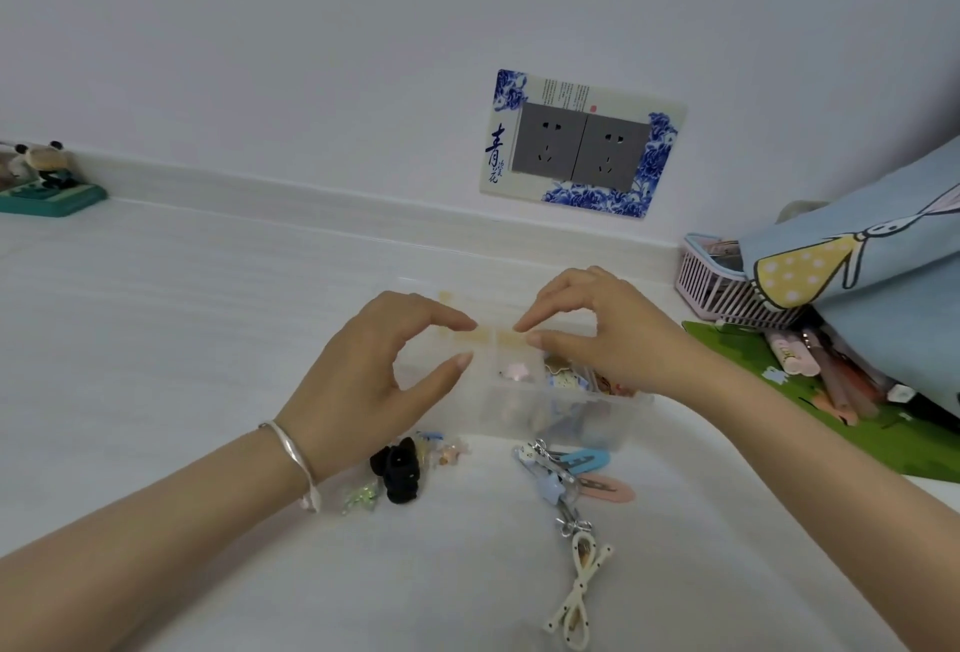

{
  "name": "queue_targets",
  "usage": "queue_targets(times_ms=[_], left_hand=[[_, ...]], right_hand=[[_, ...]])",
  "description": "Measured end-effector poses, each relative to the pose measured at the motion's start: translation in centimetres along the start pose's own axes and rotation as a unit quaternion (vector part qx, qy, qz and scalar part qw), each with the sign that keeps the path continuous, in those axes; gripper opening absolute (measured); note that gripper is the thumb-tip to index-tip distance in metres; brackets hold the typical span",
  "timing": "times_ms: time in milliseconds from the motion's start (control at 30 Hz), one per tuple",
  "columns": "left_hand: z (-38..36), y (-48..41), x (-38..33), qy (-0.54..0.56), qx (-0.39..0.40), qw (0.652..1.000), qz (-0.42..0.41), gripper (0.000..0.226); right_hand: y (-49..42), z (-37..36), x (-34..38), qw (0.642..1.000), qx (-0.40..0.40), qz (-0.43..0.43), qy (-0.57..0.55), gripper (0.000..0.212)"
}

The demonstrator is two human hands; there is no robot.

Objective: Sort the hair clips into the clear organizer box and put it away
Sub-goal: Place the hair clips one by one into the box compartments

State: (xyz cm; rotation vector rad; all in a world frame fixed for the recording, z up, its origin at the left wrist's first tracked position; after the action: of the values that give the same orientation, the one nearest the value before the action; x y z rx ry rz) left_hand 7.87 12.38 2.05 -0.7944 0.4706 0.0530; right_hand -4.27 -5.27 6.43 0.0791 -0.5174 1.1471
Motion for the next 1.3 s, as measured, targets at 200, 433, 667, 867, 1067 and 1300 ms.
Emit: queue_targets(times_ms=[200,433,667,867,1067,1300], left_hand=[[-0.7,0.9,-4.0,0.099,0.201,0.973,-0.062,0.012],[-3.2,3.4,-5.8,0.145,0.397,0.905,-0.05,0.032],[-4.0,4.2,-6.0,0.148,0.389,0.908,-0.045,0.02],[-2.3,2.1,-4.7,0.221,0.243,0.943,0.056,0.016],[-1.1,1.1,-4.1,0.3,0.152,0.935,0.114,0.019],[-0.8,-0.3,-2.2,0.19,0.074,0.977,0.058,0.039]], right_hand=[[6.6,0.5,0.8,0.989,0.073,0.021,-0.129,0.01],[10.5,-1.5,-1.2,0.988,0.066,-0.022,-0.137,0.011],[12.3,-1.7,-0.6,0.986,0.06,-0.042,-0.152,0.01],[12.4,-1.5,0.2,0.959,0.053,-0.04,-0.274,0.022],[10.3,-1.2,1.6,0.919,0.06,-0.014,-0.39,0.036],[6.0,0.7,2.2,0.914,-0.066,-0.014,-0.401,0.025]])
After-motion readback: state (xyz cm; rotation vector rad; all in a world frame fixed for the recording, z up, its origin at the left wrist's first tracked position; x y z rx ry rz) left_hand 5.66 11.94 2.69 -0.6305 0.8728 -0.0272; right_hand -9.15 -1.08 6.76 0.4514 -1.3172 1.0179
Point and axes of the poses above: each hand's wrist, its own y-axis away from the middle knuckle, its own z-axis out of the back of the hand, x = y × z, the point moved 2 cm from there along -y, towards the middle knuckle, and after that the axes turned 8 degrees about -z, right-handed, at the moved point
